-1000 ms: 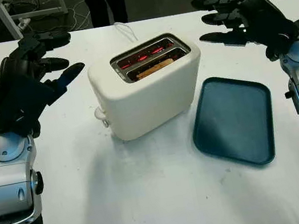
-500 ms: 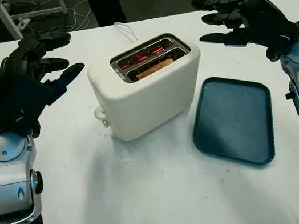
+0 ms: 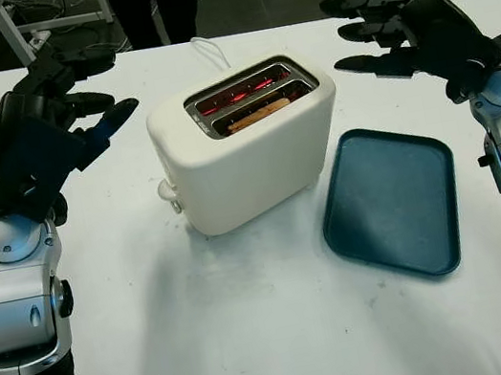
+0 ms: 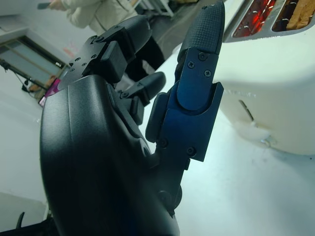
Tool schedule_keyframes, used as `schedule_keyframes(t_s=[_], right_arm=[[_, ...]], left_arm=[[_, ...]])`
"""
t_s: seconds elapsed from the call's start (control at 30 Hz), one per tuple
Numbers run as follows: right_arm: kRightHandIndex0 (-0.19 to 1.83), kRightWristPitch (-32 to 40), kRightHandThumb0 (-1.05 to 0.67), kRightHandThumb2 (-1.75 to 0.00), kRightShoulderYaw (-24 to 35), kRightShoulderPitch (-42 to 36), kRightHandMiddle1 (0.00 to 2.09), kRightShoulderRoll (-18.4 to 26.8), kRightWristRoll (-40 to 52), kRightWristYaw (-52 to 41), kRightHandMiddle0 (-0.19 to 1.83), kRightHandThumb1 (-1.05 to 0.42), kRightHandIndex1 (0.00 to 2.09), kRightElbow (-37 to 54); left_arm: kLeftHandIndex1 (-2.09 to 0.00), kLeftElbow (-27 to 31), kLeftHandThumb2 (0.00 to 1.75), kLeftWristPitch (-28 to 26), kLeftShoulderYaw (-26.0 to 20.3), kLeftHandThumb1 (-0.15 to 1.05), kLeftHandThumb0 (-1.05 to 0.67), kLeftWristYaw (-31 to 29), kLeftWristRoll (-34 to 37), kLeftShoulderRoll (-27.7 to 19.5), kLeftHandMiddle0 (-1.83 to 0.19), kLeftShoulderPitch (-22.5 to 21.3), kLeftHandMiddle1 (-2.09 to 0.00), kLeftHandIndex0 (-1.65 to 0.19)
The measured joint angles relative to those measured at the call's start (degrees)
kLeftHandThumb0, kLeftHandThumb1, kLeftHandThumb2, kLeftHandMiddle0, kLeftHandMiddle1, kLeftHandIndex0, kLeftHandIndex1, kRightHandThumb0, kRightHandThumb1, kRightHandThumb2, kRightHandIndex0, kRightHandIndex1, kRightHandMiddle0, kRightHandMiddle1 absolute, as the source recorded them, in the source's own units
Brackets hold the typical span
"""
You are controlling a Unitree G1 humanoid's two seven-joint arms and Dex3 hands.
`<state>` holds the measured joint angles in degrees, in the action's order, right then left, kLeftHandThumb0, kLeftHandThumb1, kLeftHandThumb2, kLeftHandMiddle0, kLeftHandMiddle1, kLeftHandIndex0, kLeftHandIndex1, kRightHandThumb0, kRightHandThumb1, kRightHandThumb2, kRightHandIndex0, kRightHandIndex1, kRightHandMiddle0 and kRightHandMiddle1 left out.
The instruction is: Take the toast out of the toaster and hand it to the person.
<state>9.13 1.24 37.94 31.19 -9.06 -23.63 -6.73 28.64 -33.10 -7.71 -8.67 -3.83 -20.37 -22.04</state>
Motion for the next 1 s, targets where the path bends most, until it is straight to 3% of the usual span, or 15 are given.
schedule_keyframes(t_s=[1.0], right_arm=[[0.56,1.7,-0.38,-0.04,0.3,-1.7,0.00,-1.7,2.3,0.5,0.52,-0.92,0.01,1.7]], left_arm=[[-0.74,0.6,0.00,-0.3,-0.3,0.89,-0.67,-0.3,2.4,0.8,-0.19,0.0,-1.08,-0.31]])
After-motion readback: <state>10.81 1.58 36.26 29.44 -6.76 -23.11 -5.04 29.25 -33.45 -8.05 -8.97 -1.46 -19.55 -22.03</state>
